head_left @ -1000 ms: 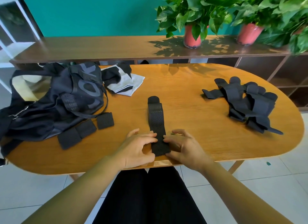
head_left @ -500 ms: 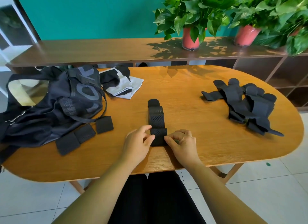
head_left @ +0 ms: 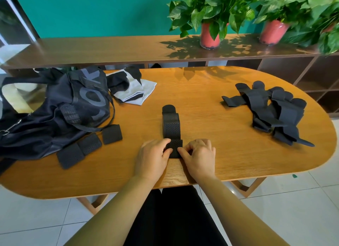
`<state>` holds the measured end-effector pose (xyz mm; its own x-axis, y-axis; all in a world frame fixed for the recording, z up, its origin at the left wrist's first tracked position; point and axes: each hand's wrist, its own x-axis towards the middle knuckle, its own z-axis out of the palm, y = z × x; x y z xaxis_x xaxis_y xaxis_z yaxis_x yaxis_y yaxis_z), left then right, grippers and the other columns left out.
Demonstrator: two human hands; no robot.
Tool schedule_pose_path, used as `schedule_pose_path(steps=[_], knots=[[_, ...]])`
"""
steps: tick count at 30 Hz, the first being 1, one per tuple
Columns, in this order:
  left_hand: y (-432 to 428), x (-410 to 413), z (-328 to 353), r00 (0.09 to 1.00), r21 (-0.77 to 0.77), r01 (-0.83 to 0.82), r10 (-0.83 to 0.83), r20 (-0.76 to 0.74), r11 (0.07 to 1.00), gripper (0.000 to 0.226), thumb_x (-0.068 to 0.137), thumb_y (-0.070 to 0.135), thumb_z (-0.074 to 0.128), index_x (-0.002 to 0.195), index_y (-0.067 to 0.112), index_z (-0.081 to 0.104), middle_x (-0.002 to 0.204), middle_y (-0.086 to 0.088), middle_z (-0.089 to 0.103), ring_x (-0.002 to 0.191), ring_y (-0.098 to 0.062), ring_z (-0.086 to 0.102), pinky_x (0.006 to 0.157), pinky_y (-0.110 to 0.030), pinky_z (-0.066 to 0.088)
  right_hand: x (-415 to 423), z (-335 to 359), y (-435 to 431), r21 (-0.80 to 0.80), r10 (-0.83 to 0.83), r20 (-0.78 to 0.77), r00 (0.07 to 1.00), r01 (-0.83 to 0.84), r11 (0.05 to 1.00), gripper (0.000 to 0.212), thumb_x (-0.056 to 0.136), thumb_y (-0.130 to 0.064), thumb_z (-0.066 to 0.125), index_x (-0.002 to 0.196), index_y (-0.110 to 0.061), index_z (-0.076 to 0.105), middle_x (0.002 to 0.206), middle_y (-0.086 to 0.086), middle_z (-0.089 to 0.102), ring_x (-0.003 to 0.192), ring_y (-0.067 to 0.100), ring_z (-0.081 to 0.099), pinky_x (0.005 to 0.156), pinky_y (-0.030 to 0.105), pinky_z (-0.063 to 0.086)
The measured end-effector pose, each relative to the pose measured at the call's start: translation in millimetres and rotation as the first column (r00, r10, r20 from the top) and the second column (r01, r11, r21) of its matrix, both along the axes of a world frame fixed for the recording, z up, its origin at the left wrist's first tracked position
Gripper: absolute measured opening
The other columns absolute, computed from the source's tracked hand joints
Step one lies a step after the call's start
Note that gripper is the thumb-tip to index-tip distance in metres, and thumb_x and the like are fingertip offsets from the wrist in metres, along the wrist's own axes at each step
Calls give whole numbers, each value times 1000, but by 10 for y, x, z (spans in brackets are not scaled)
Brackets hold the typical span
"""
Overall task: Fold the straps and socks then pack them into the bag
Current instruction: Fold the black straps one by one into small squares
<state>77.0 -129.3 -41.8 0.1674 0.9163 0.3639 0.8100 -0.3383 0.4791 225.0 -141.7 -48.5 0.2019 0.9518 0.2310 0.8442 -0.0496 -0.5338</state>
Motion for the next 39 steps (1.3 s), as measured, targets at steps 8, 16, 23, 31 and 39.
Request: schedule_pose_path(steps=[8, 16, 23, 31, 39], knots=[[8, -8, -40, 998, -25, 5, -7, -67, 1000, 25, 80, 16, 76, 105, 15, 74, 118, -4, 61, 100, -28, 59, 83, -43, 53, -15, 54, 54, -40, 0, 102, 995, 4, 999, 30, 83, -47, 64, 80, -17, 70, 95, -1, 66, 108, 20, 44, 78, 33, 28], [80, -100, -17, 961, -120, 189, -208, -181, 975, 34, 98, 23, 50, 131, 19, 59, 140, 4, 52, 133, -16, 41, 109, -34, 28, -6, 84, 65, -81, 16, 108, 994, -7, 997, 27, 82, -46, 64, 82, -20, 68, 95, -4, 66, 107, 20, 45, 81, 34, 32], [101, -251, 111, 933, -295, 270, -325, -154, 917, 64, 85, 48, 64, 141, 23, 47, 148, 13, 41, 138, -7, 30, 114, -28, 26, 149, 27, -72, 93, 335, -65, 940, -329, 940, 34, 74, -18, 63, 107, -15, 71, 109, -8, 68, 112, 13, 47, 92, 33, 42], [56, -346, 202, 933, -337, 293, -345, -106, 895, 42, 90, 40, 58, 130, 27, 59, 133, 11, 57, 117, -6, 49, 97, -27, 45, 194, 124, -166, 21, 459, 182, 869, -471, 882, 46, 73, -35, 62, 115, -18, 68, 123, -7, 62, 121, 13, 42, 93, 28, 39], [41, -318, 257, 977, -403, 212, -201, 70, 890, 32, 98, 39, 47, 126, 29, 58, 104, 7, 69, 92, -8, 64, 80, -38, 56, 40, 149, -86, 153, 328, -55, 943, -317, 936, 19, 81, -16, 72, 100, -19, 73, 78, -8, 57, 84, 20, 58, 69, 40, 51]])
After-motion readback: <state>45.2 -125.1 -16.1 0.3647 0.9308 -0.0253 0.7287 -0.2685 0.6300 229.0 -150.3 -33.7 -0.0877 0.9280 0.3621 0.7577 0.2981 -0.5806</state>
